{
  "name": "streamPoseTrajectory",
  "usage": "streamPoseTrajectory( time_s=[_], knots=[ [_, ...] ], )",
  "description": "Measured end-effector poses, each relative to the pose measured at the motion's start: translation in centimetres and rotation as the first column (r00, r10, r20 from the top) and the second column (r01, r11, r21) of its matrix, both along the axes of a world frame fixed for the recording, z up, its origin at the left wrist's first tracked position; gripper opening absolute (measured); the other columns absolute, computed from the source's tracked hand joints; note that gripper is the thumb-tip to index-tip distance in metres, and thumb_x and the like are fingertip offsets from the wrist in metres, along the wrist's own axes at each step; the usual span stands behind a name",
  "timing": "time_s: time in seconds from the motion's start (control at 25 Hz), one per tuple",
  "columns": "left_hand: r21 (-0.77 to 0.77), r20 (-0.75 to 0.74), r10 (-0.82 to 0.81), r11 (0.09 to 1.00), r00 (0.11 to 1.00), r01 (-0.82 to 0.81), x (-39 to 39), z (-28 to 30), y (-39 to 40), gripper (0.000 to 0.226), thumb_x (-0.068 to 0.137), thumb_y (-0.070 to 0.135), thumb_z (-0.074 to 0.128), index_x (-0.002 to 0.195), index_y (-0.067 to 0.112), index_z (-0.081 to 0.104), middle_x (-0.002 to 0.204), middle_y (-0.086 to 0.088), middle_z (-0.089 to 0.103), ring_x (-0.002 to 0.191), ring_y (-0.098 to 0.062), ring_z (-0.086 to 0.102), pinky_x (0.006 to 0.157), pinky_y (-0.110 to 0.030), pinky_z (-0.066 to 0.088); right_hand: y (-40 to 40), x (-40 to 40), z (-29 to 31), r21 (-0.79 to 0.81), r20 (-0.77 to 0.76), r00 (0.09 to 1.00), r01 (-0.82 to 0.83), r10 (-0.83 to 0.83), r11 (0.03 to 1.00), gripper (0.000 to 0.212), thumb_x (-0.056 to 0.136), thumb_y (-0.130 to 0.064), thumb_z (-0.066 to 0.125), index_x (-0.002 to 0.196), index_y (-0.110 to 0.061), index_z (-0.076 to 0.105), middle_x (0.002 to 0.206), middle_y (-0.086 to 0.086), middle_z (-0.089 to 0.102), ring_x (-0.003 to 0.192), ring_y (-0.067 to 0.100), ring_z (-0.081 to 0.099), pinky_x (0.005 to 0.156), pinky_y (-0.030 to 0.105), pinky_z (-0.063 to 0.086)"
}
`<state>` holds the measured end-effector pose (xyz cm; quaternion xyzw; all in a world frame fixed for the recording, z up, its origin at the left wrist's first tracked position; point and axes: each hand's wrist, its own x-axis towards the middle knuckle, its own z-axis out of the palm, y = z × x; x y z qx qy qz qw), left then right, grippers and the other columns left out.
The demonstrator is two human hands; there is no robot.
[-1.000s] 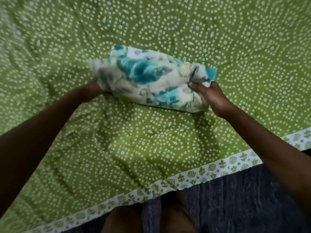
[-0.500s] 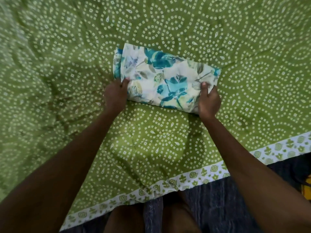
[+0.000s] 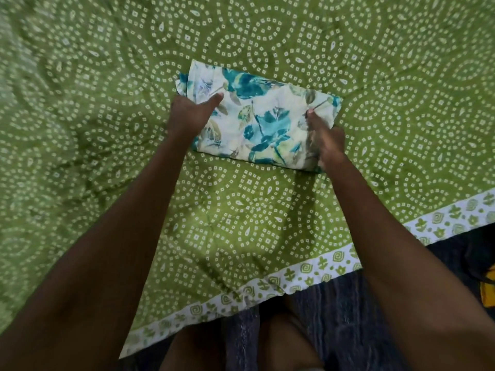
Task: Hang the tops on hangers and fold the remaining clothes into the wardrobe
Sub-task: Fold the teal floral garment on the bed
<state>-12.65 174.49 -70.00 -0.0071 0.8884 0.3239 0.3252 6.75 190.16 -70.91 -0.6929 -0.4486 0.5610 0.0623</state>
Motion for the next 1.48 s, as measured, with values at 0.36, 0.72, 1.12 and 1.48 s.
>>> streamPoseTrajectory(
  time_s=[0.36, 0.72, 1.12, 1.48],
  knots=[
    [0.345, -0.040, -0.130, 0.929, 0.991, 0.135, 3.4, 6.2, -1.1, 0.033, 0.097, 0.019, 0.050, 0.124, 0.001, 0.056, 0.107, -0.003, 0.059, 0.096, -0.014, 0.059, 0.065, -0.009, 0.047, -3.1, 5.0, 7.3, -0.151, -0.322, 0.936, 0.100, -0.144, 0.983, 0.032, 0.088, -0.019, 0.064, 0.117, -0.006, 0.061, 0.097, 0.010, 0.071, 0.070, 0.017, 0.070, 0.059, 0.039, 0.059],
    [0.477, -0.271, -0.392, 0.739, 0.879, 0.476, 7.2, 26.2, -0.8, 0.033, 0.093, 0.033, 0.056, 0.115, 0.010, 0.065, 0.107, -0.009, 0.068, 0.099, -0.021, 0.064, 0.088, -0.038, 0.052, -7.9, 13.4, 27.8, 0.073, -0.512, 0.830, 0.297, -0.219, 0.952, 0.027, 0.088, -0.016, 0.063, 0.114, -0.010, 0.062, 0.105, 0.010, 0.069, 0.082, 0.017, 0.069, 0.072, 0.036, 0.058],
    [0.561, -0.456, -0.583, 0.399, 0.673, 0.726, 19.7, 42.6, 6.9, 0.036, 0.087, 0.041, 0.057, 0.108, 0.013, 0.067, 0.096, -0.007, 0.070, 0.090, -0.025, 0.067, 0.078, -0.044, 0.053, -9.6, 28.0, 44.1, 0.352, -0.595, 0.756, 0.551, -0.274, 0.757, 0.023, 0.089, -0.009, 0.060, 0.112, -0.007, 0.060, 0.077, -0.002, 0.070, 0.062, 0.007, 0.067, 0.056, 0.021, 0.055],
    [0.521, -0.581, -0.682, 0.108, 0.445, 0.847, 39.6, 48.6, 15.4, 0.033, 0.089, 0.042, 0.055, 0.091, 0.010, 0.065, 0.087, -0.012, 0.069, 0.080, -0.025, 0.064, 0.068, -0.040, 0.048, -9.2, 46.8, 49.9, 0.449, -0.647, 0.657, 0.739, -0.388, 0.502, 0.011, 0.089, -0.008, 0.060, 0.096, -0.016, 0.062, 0.092, 0.004, 0.066, 0.069, 0.011, 0.068, 0.061, 0.024, 0.057]
  ],
)
